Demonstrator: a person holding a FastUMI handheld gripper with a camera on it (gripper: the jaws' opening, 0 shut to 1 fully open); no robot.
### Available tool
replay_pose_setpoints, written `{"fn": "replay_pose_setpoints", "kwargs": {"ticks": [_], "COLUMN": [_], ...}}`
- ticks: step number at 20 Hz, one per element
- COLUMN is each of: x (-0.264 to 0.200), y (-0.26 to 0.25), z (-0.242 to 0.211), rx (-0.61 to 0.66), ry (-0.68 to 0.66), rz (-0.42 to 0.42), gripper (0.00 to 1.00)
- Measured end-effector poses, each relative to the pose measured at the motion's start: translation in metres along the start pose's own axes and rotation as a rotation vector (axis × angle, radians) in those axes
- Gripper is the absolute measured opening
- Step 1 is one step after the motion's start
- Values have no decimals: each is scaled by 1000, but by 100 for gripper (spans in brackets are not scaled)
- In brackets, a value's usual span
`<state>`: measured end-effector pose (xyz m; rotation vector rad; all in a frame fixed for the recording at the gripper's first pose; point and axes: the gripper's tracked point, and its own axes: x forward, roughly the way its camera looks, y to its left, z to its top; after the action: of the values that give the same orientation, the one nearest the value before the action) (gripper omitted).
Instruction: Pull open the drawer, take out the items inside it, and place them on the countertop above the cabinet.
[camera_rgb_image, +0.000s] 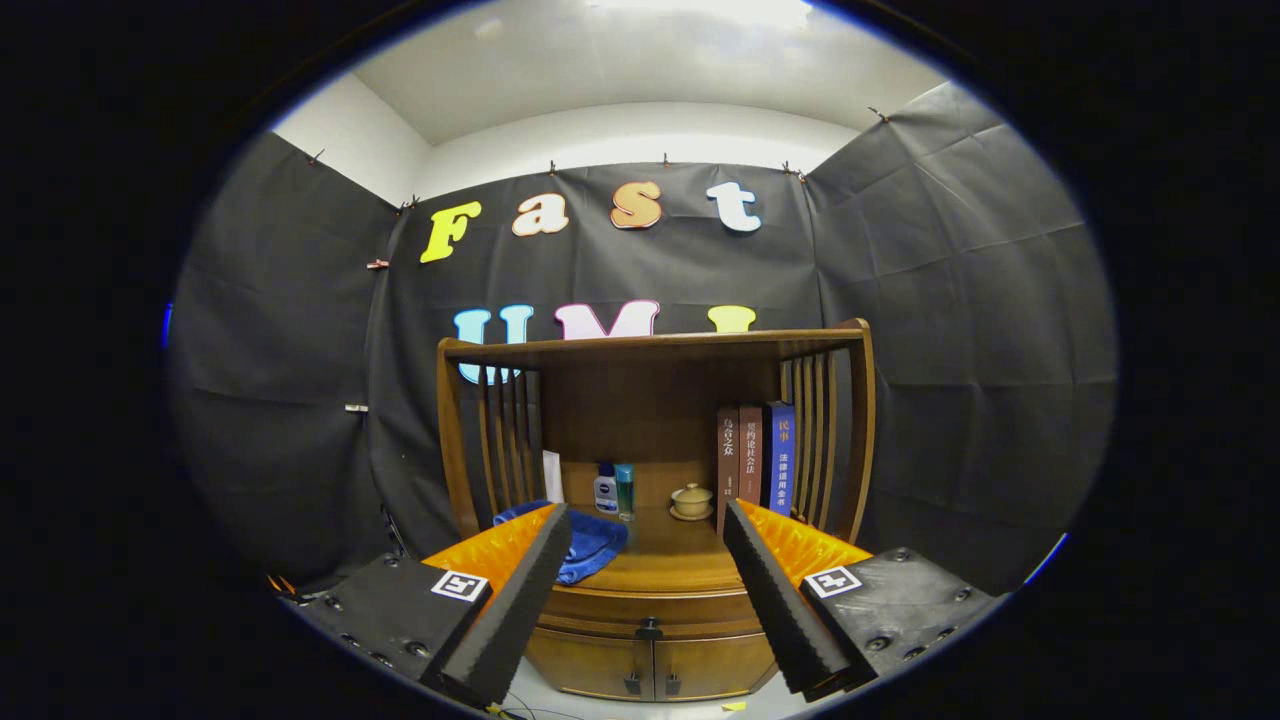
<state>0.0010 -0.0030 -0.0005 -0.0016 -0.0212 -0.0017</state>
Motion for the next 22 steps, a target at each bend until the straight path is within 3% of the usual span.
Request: {"fn": "replay_pose_setpoints", "kwargs": {"ticks": [7,22], "x": [20,87], "y": [-2,4], "z": [-36,-180], "rx": [5,42], "ry": [54,244], "rz": [-6,-7], "gripper": [99,99]}}
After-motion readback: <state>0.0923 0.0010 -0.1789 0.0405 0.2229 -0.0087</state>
